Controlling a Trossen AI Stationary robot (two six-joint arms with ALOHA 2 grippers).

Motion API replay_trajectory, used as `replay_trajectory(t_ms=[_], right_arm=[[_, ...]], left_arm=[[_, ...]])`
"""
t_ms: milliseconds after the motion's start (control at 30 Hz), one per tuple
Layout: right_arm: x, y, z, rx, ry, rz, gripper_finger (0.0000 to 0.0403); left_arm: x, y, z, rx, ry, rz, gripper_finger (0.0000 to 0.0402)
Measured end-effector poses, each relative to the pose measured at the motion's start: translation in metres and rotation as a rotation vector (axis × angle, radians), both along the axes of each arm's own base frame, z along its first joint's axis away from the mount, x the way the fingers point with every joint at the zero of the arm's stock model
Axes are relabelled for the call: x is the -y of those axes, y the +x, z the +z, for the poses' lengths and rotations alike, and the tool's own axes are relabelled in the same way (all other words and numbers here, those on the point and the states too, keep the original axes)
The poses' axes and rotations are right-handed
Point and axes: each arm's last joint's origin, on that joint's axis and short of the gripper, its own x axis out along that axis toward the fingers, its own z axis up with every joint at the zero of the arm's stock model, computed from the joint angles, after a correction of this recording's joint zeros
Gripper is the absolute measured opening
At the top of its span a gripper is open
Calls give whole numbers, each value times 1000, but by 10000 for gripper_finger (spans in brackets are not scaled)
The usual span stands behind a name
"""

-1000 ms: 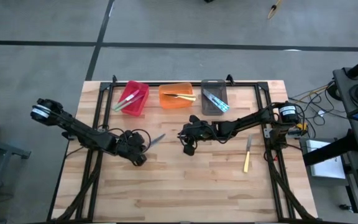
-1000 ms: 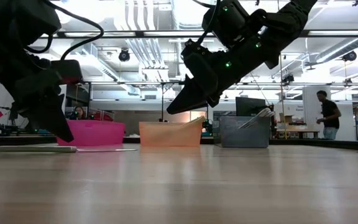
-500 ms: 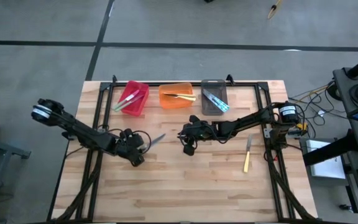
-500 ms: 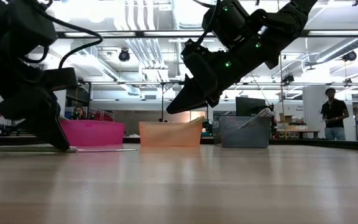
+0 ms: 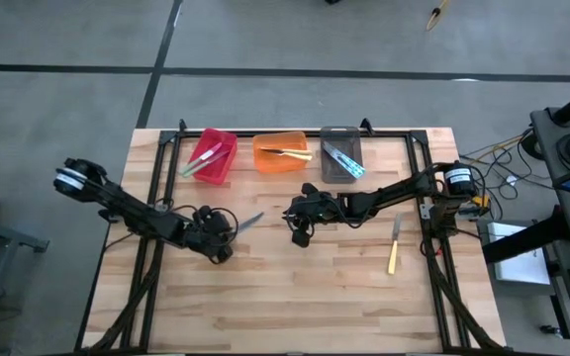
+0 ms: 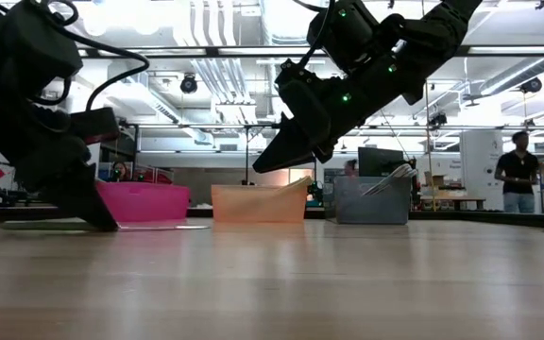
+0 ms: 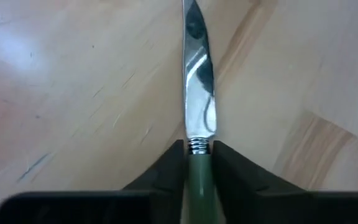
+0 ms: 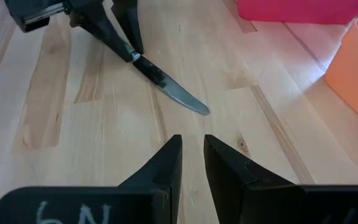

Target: Sort silverware by color (type)

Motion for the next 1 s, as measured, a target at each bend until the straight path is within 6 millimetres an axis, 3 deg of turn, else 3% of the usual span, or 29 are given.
replay_trajectory(t_ms=[100, 767, 1000], right_arm=[[0, 0, 0, 0, 0, 1, 59], [0, 0, 0, -6, 1, 0, 59], [0, 0, 0, -3, 9, -5, 59]], left_arm=[[0, 0, -1, 4, -8, 19, 23], [1, 2, 28, 127, -101, 29, 6], [3, 1, 25, 77, -140, -19, 3]])
